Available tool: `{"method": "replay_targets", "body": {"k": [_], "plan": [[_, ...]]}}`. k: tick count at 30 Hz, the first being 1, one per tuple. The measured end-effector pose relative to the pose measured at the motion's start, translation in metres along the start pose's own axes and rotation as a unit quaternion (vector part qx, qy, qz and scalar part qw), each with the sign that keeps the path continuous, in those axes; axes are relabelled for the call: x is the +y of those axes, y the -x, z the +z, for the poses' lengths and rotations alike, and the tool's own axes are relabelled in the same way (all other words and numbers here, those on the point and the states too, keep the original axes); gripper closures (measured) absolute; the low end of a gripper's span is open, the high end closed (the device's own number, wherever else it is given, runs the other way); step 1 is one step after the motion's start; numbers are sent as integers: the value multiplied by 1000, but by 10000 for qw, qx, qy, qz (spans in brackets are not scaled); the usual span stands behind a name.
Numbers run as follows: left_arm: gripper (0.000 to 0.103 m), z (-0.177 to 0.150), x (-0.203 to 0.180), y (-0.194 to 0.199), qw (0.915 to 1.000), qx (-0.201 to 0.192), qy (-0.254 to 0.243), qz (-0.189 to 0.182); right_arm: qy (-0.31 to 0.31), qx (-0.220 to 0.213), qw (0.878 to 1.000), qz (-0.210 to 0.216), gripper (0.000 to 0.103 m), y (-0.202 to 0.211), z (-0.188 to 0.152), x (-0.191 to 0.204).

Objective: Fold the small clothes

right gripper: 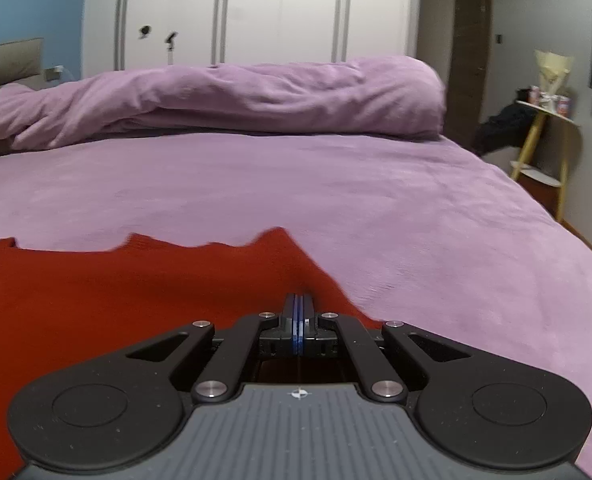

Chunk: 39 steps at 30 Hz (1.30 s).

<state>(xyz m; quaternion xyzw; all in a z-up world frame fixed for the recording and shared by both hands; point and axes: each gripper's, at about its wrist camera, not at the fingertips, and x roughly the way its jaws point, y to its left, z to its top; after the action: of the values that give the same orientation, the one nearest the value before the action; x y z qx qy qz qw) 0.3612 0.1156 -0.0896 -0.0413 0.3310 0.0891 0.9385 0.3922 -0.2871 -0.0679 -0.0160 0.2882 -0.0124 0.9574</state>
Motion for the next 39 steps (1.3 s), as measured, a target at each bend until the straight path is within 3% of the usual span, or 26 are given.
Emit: {"method": "replay_targets", "body": {"k": [4, 7, 9, 13, 17, 22, 33, 36, 39], "plan": [[50, -5, 1, 26, 9996, 217, -170, 24, 248, 162, 9993, -232, 103, 11, 2, 14], [44, -15, 7, 55, 9994, 344, -25, -74, 404, 22, 9990, 209, 103, 41, 0, 22], [44, -23, 8, 68, 9988, 463, 64, -143, 459, -108, 9983, 347, 103, 58, -10, 22], [43, -31, 6, 74, 9984, 566, -75, -19, 429, 56, 9990, -89, 103, 63, -35, 6], [44, -27, 7, 80, 9968, 800, 11, 16, 119, 356, 9985, -390, 103, 62, -28, -14], [43, -32, 10, 92, 9957, 921, -65, -52, 409, 606, 9965, -412, 102, 75, -32, -11], [43, -44, 16, 114, 9943, 1043, -190, -88, -208, 863, 9954, -359, 98, 108, -33, -25], [43, -52, 24, 120, 9922, 1226, 42, -228, -306, 870, 9954, -258, 98, 116, -34, -25], [44, -62, 40, 124, 9826, 1524, 742, -758, -458, 912, 9947, -125, 96, 121, -35, -25]]}}
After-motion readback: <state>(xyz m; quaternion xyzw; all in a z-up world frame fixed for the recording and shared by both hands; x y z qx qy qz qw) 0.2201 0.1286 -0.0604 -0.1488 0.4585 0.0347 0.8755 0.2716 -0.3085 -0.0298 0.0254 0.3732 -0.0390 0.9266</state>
